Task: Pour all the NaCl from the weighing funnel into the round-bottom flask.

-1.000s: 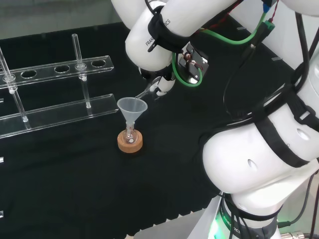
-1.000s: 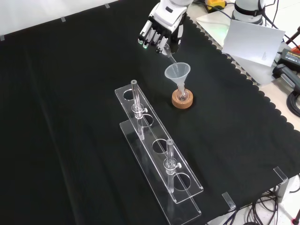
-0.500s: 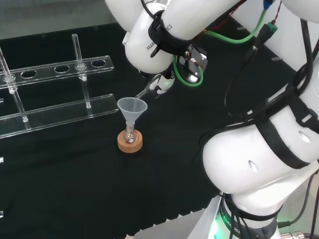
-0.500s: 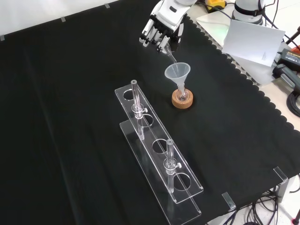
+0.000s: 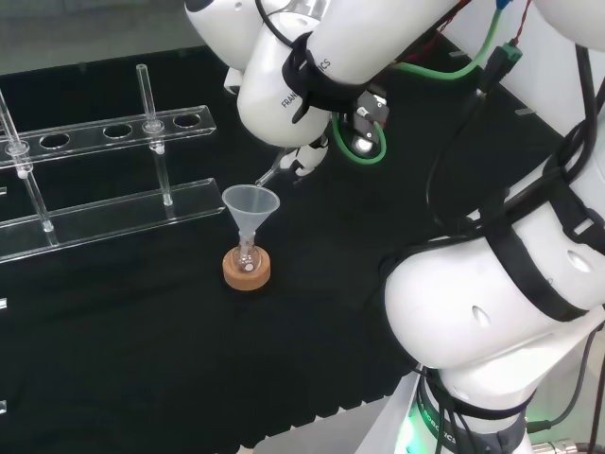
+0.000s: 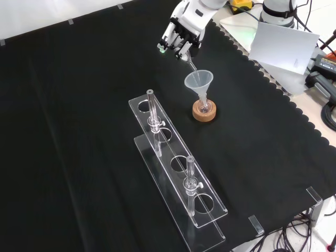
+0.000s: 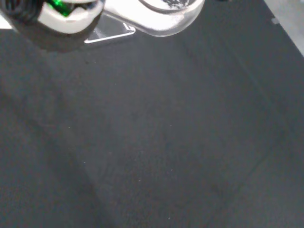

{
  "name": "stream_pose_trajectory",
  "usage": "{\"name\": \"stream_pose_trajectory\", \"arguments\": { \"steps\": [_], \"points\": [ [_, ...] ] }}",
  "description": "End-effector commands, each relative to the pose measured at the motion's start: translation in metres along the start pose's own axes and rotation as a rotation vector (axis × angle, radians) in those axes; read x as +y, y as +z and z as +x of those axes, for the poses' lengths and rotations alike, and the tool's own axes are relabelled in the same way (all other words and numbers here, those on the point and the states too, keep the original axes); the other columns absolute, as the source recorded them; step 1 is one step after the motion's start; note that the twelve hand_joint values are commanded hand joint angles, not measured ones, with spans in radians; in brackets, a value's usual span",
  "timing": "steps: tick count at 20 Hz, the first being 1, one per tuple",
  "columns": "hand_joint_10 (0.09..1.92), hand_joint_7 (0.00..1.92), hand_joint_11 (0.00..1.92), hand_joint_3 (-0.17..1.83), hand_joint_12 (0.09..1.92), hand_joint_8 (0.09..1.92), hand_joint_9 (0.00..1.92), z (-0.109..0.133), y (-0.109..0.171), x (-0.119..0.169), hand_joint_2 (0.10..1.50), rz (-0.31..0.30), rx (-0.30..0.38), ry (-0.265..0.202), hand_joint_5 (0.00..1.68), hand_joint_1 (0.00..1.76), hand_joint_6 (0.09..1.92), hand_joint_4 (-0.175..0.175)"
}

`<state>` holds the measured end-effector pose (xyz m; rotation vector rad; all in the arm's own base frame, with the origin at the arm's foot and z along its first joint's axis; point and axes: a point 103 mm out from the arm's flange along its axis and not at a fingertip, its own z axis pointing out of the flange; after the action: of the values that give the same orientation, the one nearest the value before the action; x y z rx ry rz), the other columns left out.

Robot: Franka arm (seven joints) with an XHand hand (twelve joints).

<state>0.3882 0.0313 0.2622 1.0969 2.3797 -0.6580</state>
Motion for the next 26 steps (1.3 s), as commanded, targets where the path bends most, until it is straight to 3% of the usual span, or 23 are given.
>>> {"name": "stream_pose_trajectory", "arguments": {
  "steps": [1,17,26],
  "points": [
    [0.18,1.60,0.10,0.37,1.51,0.23,1.13,0.0023,-0.0015,0.0034,0.78,-0.006,-0.042,-0.017,1.34,1.11,0.44,0.175],
    [0.17,1.60,0.09,0.38,1.51,0.22,1.12,0.0025,-0.0086,0.0101,0.78,-0.019,-0.121,-0.070,1.34,1.11,0.45,0.175],
    [0.17,1.61,0.08,0.39,1.51,0.22,1.13,0.0025,-0.0112,0.0102,0.77,-0.038,-0.199,-0.092,1.34,1.11,0.45,0.175]
  ]
}}
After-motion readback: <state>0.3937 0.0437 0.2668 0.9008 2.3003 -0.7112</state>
